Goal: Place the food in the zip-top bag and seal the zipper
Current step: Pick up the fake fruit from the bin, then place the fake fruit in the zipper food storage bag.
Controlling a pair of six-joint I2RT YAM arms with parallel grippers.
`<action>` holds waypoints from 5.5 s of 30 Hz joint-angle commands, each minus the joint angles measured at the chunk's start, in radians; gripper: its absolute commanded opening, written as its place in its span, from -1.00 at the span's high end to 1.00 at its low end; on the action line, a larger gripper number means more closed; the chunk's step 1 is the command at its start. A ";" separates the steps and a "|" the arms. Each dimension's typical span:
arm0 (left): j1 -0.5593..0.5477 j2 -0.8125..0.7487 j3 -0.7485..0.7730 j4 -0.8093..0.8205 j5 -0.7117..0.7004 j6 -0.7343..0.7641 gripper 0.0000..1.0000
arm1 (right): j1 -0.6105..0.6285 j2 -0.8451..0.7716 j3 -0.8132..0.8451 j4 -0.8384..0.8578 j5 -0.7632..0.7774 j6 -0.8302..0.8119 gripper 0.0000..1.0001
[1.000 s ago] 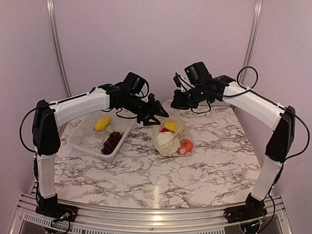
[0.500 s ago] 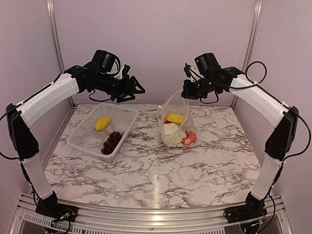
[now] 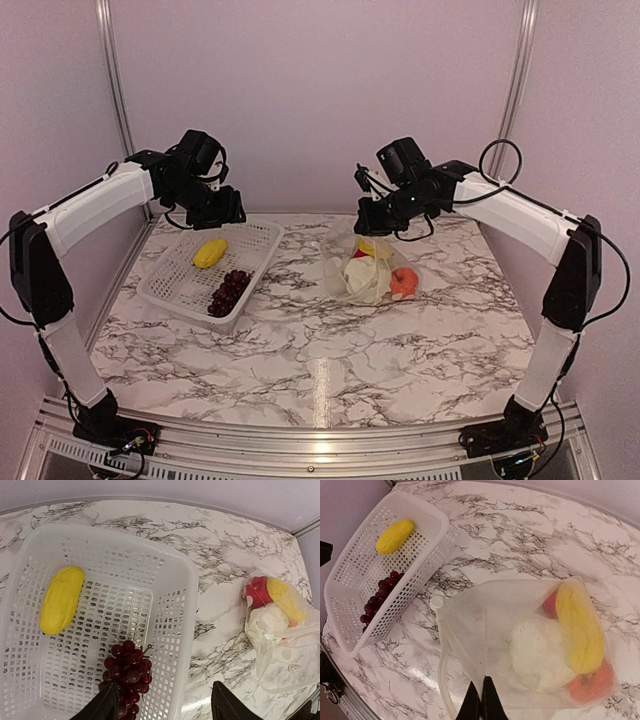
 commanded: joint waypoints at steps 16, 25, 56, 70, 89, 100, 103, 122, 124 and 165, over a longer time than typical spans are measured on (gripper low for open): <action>0.065 0.253 0.057 -0.022 -0.448 0.369 -0.34 | 0.049 0.050 0.106 -0.059 -0.070 -0.026 1.00; 0.075 0.396 0.098 0.008 -0.566 0.429 -0.32 | 0.052 0.086 0.171 -0.117 -0.071 -0.027 1.00; 0.106 0.525 0.220 0.038 -0.495 0.442 -0.11 | 0.057 0.087 0.166 -0.135 -0.062 -0.017 1.00; 0.016 0.159 0.012 0.083 -0.141 0.092 -0.05 | 0.057 0.081 0.135 -0.062 -0.095 -0.003 1.00; -0.159 -0.078 -0.284 0.748 0.616 -0.166 0.16 | 0.058 0.091 0.195 -0.035 -0.166 0.037 1.00; -0.208 0.024 -0.217 0.555 0.717 -0.066 0.28 | 0.058 0.088 0.247 -0.077 -0.173 0.011 1.00; -0.208 0.042 -0.217 0.528 0.700 -0.055 0.30 | 0.059 0.077 0.233 -0.072 -0.195 -0.008 1.00; -0.210 0.286 -0.087 0.693 0.718 -0.449 0.32 | 0.072 0.026 0.146 -0.036 -0.269 -0.006 1.00; -0.209 0.311 -0.091 0.773 0.714 -0.540 0.32 | 0.072 0.026 0.144 -0.024 -0.277 0.006 1.00; -0.291 0.261 -0.100 0.869 0.268 -0.904 -0.55 | -0.058 0.004 0.101 0.079 -0.208 0.092 1.00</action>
